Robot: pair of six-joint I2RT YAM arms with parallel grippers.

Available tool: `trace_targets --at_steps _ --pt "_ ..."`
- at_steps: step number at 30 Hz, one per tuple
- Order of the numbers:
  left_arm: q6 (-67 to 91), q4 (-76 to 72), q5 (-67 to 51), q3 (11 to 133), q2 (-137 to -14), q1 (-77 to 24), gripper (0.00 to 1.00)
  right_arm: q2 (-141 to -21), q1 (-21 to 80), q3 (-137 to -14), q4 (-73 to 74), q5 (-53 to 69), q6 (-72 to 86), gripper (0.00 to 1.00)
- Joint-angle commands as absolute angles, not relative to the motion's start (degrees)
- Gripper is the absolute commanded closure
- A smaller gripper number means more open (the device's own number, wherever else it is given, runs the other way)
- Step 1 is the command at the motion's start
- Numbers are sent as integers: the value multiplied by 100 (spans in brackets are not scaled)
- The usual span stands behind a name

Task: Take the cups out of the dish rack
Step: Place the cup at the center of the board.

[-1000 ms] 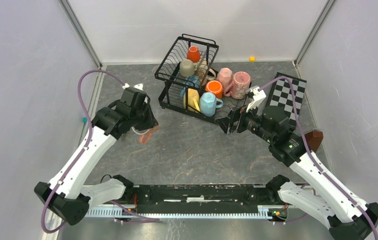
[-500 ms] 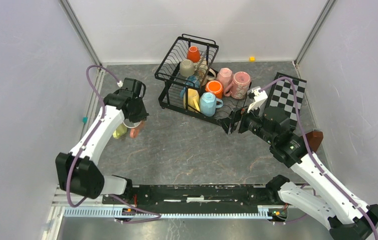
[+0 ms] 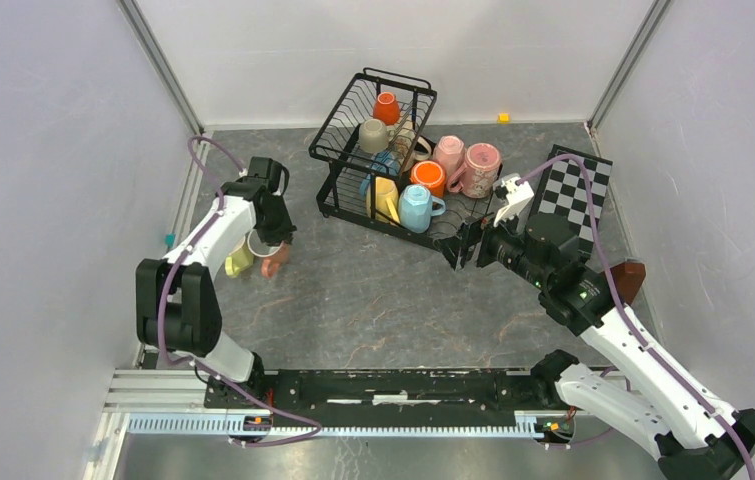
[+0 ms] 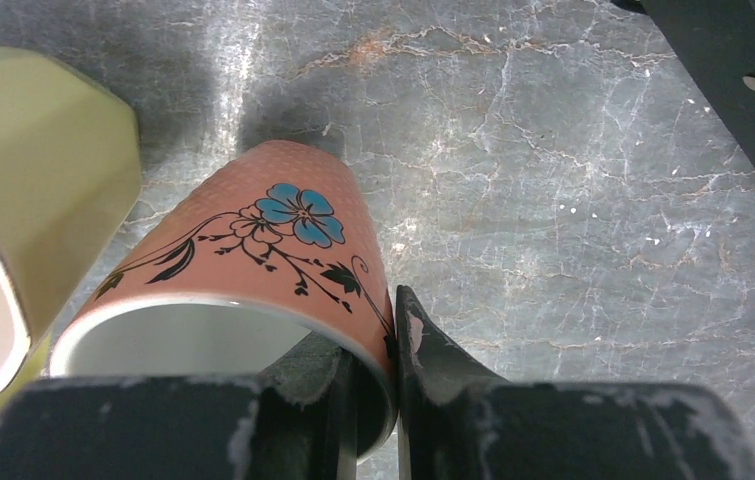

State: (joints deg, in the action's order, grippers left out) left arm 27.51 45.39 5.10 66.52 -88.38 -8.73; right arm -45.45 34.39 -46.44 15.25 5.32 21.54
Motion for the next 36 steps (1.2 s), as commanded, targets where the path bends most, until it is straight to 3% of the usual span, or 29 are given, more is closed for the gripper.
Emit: trace_targets --at_steps 1,13,16,21,32,36 --pt "2479 4140 376 6723 -8952 -813 98 -4482 3440 -4764 1443 602 2051 2" --pt "2505 4011 608 6629 -9264 -800 98 -4555 3442 -4650 1401 724 2062 2" --pt "2496 4015 624 6627 -9287 -800 92 -4584 3441 -4632 1399 753 2062 2" --pt "2444 4070 581 6694 -9217 -801 74 -4637 3441 -4658 1422 760 2002 2" --pt "2312 4395 519 6928 -8616 -822 24 -4777 3443 -4728 1458 757 1921 2" --pt "2310 4449 423 6893 -8194 -817 1 -4821 3443 -4761 1455 755 1908 2"
